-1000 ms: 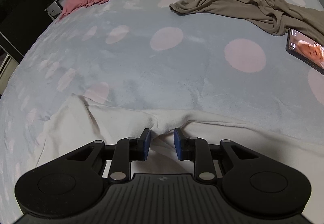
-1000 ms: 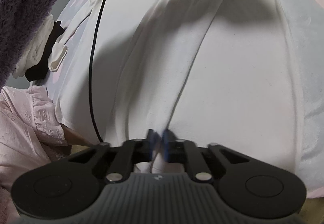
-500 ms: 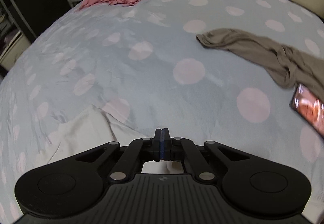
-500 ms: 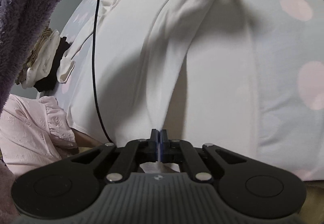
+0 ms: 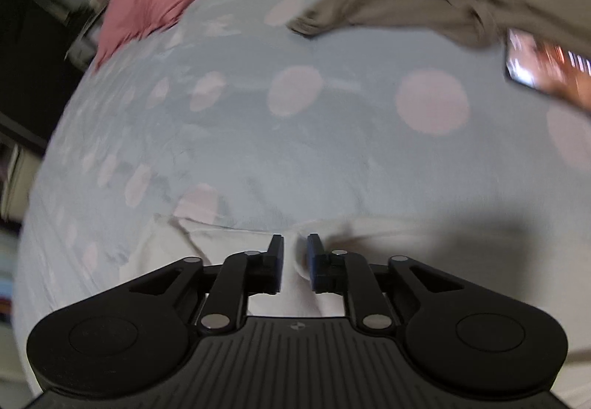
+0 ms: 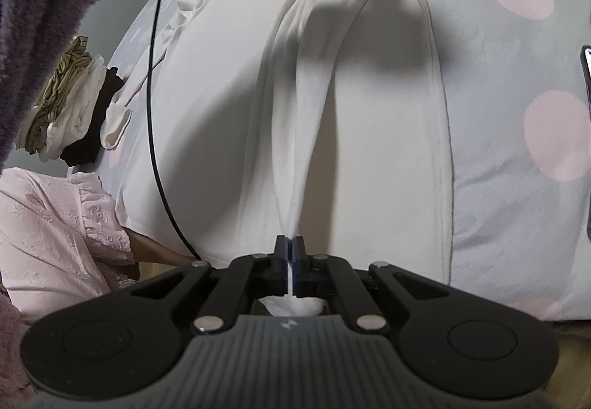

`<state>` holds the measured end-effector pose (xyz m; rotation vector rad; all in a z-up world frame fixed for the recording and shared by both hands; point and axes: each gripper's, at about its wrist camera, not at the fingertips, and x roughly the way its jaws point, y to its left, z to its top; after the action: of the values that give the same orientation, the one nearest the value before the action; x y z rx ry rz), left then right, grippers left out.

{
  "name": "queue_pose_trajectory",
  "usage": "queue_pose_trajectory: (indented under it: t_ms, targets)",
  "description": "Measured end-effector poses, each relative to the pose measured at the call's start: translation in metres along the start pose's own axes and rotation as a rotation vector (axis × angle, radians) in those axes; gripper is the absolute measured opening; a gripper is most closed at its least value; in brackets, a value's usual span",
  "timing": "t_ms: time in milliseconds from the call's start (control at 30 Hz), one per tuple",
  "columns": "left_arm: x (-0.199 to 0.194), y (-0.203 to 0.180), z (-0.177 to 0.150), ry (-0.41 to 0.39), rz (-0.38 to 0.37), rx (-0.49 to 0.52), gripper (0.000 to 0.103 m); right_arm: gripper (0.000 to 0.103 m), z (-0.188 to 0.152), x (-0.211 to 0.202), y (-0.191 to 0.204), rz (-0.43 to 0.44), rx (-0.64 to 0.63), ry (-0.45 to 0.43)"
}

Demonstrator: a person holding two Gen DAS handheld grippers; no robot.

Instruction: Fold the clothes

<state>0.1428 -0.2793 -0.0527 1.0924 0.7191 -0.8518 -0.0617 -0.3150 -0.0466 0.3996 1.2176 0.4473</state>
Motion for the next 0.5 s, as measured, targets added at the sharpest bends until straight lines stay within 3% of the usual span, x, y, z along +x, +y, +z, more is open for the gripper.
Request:
queue_pose_trajectory:
  t_ms: [100,200,300,500]
  targets:
    - [0.012,-0.016,-0.004,0.01,0.038,0.091,0.023,0.002,0.0,0.0,-0.001,-0.001,-0.003,-0.002]
    - [0.022,-0.015,-0.003,0.015,0.056,0.087,0.019,0.002,-0.001,0.0,-0.003,-0.002,0.003,-0.002]
    - [0.023,0.0,0.001,0.009,0.004,-0.008,0.009,0.002,-0.003,0.0,-0.004,-0.004,0.009,-0.001]
    - [0.014,0.034,0.012,0.032,-0.087,-0.193,0.007,0.002,-0.003,-0.012,-0.003,-0.008,-0.004,-0.005]
